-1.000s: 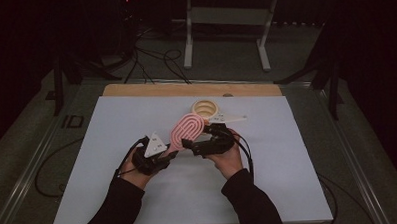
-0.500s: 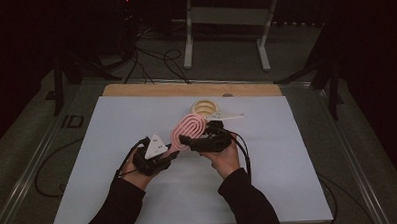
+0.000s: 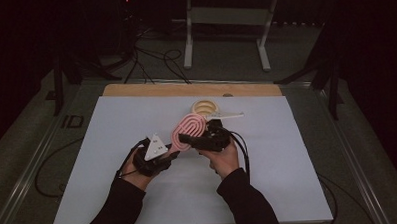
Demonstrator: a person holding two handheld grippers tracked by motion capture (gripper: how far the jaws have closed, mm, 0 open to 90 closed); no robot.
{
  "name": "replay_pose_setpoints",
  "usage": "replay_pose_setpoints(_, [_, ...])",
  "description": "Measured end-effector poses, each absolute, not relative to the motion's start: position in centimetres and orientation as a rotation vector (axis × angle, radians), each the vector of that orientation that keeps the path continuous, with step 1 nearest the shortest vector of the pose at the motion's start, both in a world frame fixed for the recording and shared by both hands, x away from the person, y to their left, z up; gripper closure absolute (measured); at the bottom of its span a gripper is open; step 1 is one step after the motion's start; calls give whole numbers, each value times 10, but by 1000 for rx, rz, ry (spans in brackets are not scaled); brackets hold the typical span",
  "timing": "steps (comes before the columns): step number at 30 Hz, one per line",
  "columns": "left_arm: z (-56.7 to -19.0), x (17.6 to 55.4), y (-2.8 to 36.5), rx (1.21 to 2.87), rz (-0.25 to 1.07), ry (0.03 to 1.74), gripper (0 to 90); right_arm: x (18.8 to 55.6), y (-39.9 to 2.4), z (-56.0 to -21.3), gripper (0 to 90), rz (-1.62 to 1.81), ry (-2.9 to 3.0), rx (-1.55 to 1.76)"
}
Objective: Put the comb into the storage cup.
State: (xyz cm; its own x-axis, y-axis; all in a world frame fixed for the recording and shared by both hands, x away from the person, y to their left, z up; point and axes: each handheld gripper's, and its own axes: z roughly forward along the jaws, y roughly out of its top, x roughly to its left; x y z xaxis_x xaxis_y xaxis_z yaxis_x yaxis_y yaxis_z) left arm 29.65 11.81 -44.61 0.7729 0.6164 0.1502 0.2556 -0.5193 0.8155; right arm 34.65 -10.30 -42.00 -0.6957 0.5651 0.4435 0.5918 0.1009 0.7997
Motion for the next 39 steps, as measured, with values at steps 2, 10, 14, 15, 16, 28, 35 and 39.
replay_pose_setpoints(2, [-447, 297, 118, 2119, 543, 651, 701, 346, -102, -420, 558, -1703, -2296, -1219])
replay_pose_setpoints(10, [-450, 299, 120, 2109, 536, 664, 703, 345, -97, -420, 626, -1696, -2227, -1200])
replay_pose_setpoints(14, [-449, 299, 121, 2103, 536, 662, 703, 344, -95, -418, 627, -1693, -2224, -1203])
replay_pose_setpoints(15, [-449, 299, 121, 2103, 536, 662, 703, 344, -95, -418, 628, -1693, -2224, -1203])
replay_pose_setpoints(16, [-447, 298, 121, 2094, 525, 659, 703, 344, -95, -418, 628, -1693, -2224, -1203])
replay_pose_setpoints(28, [-446, 299, 124, 2061, 522, 689, 621, 342, -95, -411, 632, -1739, -2235, -1169])
replay_pose_setpoints(35, [-445, 300, 127, 2033, 543, 733, 410, 343, -96, -410, 633, -1755, -2228, -1182])
replay_pose_setpoints(39, [-444, 300, 130, 1994, 531, 762, 282, 343, -99, -409, 634, -1765, -2221, -1196])
